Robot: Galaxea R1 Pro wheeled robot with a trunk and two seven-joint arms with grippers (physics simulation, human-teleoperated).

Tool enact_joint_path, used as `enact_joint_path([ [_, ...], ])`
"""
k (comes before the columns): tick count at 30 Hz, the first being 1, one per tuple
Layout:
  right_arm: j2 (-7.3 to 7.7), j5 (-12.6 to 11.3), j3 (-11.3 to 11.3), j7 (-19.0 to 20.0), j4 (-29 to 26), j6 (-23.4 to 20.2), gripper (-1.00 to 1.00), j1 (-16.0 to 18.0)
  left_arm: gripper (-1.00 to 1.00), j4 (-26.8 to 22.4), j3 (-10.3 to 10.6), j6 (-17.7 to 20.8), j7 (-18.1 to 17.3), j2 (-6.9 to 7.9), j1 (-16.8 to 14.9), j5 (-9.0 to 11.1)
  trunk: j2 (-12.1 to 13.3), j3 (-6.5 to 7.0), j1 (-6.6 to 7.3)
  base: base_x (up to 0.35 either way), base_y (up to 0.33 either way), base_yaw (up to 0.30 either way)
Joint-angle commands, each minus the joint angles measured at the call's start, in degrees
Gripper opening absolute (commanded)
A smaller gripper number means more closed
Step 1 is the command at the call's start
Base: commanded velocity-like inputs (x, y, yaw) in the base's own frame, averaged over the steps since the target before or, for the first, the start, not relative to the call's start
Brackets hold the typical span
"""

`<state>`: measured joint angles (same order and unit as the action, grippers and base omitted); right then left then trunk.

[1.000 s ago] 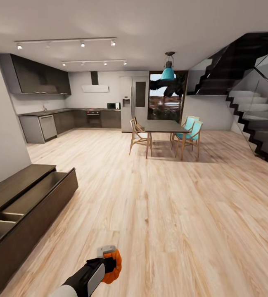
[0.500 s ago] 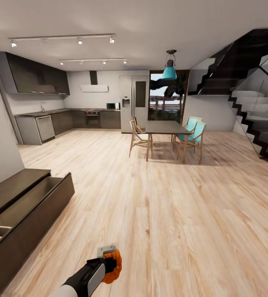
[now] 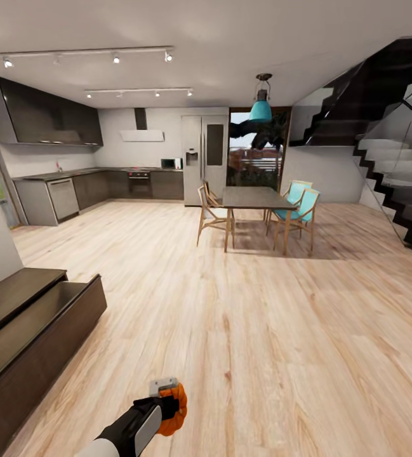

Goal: Place each of the two pumpkins and all three candles from the living room inside a cabinet in the living room (use any cabinet), then make sure every cabinet is closed, and position the cauldron so it is next to a table in the living room.

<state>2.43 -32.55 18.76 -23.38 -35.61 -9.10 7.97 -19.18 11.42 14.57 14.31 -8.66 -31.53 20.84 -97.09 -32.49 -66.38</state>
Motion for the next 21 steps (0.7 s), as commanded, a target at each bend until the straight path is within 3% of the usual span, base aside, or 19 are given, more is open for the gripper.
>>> enact_joint_path([
  [1, -0.01, -0.23, 0.49, -0.16, -0.10, -0.29, -1.00, 0.03, -1.00, -0.12, 0.53, 0.03, 0.63, 0.04, -0.02, 0.47, -0.03, -0.06, -0.03, 0.350, 0.000, -0.173],
  [5, -0.05, -0.23, 0.81, -0.02, -0.08, -0.25, -1.00, 0.03, -1.00, -0.07, 0.53, -0.51, 0.77, 0.04, -0.02, 0.10, -0.03, -0.06, -0.03, 0.350, 0.000, -0.237],
  [9, -0.05, -0.17, 0.85, 0.00, -0.07, -0.17, -1.00, 0.03, -1.00, -0.07, 0.46, -1.78, 0.93, 0.04, -0.02, -3.00, -0.03, -0.06, -0.03, 0.350, 0.000, -0.079],
  [11, -0.05, -0.15, 0.84, 0.04, -0.07, -0.10, -1.00, 0.03, -1.00, -0.06, 0.45, -2.11, 1.01, 0.04, -0.02, -3.59, -0.03, -0.06, -0.03, 0.350, 0.000, -0.014],
  [16, -0.09, 0.06, 0.81, 0.14, -0.03, -0.02, -1.00, 0.03, -1.00, 0.39, 0.44, -3.57, 5.42, 0.04, -0.02, -3.86, -0.03, -0.06, -0.03, 0.350, 0.000, -0.003],
  [21, -0.06, -0.10, 0.83, 0.13, 0.01, -0.04, -1.00, 0.03, -1.00, 2.54, 0.36, -4.97, 6.52, -0.58, -0.02, -4.03, -0.03, -0.06, -0.03, 0.350, 0.000, 0.000],
])
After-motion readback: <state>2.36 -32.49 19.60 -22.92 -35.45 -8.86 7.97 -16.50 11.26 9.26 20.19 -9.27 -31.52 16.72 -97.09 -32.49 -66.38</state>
